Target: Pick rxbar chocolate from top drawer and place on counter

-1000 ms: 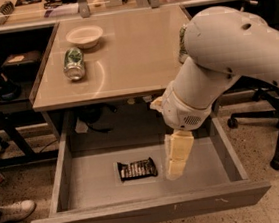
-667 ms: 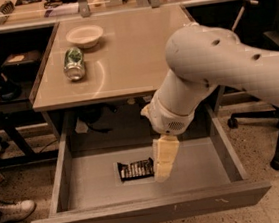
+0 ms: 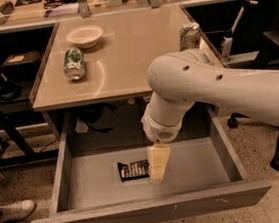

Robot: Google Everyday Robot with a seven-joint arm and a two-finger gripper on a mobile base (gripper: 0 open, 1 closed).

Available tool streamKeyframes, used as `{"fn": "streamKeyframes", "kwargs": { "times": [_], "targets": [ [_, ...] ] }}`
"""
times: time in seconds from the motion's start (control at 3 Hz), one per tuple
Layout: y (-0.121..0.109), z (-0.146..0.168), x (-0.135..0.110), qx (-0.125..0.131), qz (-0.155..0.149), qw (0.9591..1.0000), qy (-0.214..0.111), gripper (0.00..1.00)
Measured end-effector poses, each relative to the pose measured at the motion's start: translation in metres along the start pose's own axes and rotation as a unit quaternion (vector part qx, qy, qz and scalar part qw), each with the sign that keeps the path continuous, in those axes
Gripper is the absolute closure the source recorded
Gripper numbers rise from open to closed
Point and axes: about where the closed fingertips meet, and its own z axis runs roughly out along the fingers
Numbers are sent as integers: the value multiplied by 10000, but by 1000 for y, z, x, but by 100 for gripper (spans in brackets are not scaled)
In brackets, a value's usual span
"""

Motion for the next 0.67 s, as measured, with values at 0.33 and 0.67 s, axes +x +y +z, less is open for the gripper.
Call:
{"fn": "streamKeyframes", "kwargs": {
  "times": [0.33,0.67],
  "targets": [
    [0,0,0,1,0,10000,2,0],
    [1,10,-2,40,-28,9999,164,0]
  ]
}}
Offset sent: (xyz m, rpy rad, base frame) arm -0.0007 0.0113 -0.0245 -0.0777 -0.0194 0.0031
